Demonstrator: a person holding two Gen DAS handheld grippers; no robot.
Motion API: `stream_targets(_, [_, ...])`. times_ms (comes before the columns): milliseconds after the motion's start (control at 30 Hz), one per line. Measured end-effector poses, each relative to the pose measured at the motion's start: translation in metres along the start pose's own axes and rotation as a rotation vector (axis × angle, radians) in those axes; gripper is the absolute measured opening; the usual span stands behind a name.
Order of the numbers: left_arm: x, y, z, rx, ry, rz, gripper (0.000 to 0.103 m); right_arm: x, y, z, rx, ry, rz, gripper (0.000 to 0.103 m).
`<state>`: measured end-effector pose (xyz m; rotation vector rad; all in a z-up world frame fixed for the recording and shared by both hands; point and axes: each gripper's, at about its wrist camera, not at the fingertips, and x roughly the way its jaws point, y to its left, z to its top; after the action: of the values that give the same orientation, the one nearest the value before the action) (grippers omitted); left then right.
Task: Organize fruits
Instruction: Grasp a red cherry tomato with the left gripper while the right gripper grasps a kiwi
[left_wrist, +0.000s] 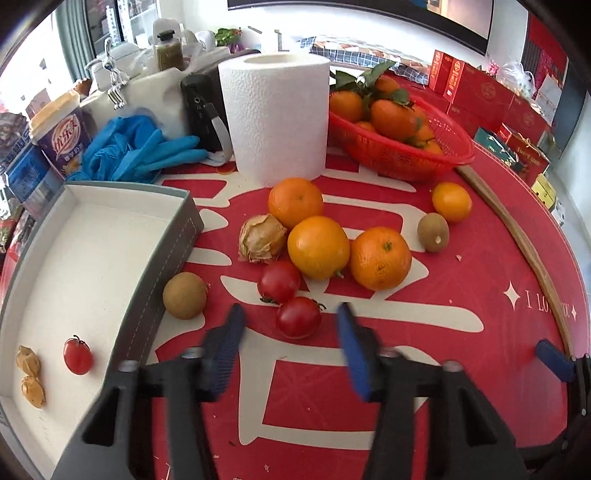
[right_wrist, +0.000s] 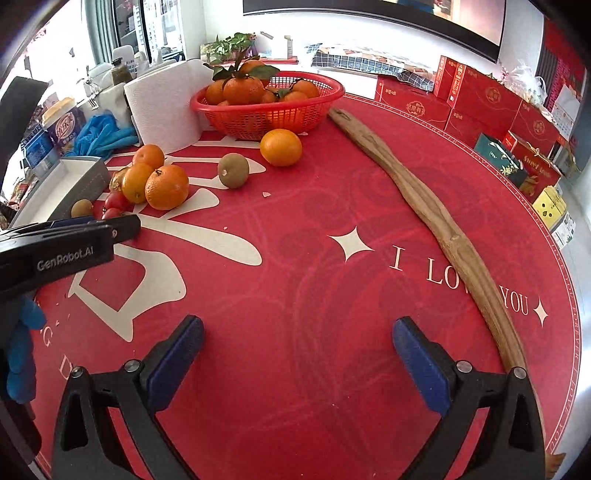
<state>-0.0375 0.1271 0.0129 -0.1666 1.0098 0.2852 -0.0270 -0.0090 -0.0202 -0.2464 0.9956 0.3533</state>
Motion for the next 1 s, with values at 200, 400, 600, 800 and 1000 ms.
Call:
stream_targets(200, [-0.003, 0.004, -0.002, 0.013, -0.005, -0.001, 0.024, 0.0, -0.001, 0.0, -0.001, -0.003, 0.001, 0.103])
stream_targets(400, [-0.02, 0.015, -0.031, 0.055, -0.02, 0.011, 0.024, 0.0, -0.002, 0.001, -0.005, -0.003, 0.002, 0.103])
stream_targets(600, [-0.035, 0.02, -0.057, 0.095, -0.055, 0.033, 0.024, 0.016, 0.004, 0.025, -0.021, 0.012, 0.012, 0.103])
stream_targets(800, [-0.037, 0.022, -0.061, 0.083, -0.068, 0.031, 0.024, 0.04, 0.012, 0.06, -0.016, -0.009, 0.01, 0.103])
stream_targets(1000, [-0.037, 0.023, -0.062, 0.067, -0.071, 0.024, 0.024, 0.057, 0.026, 0.084, -0.007, -0.03, 0.016, 0.102])
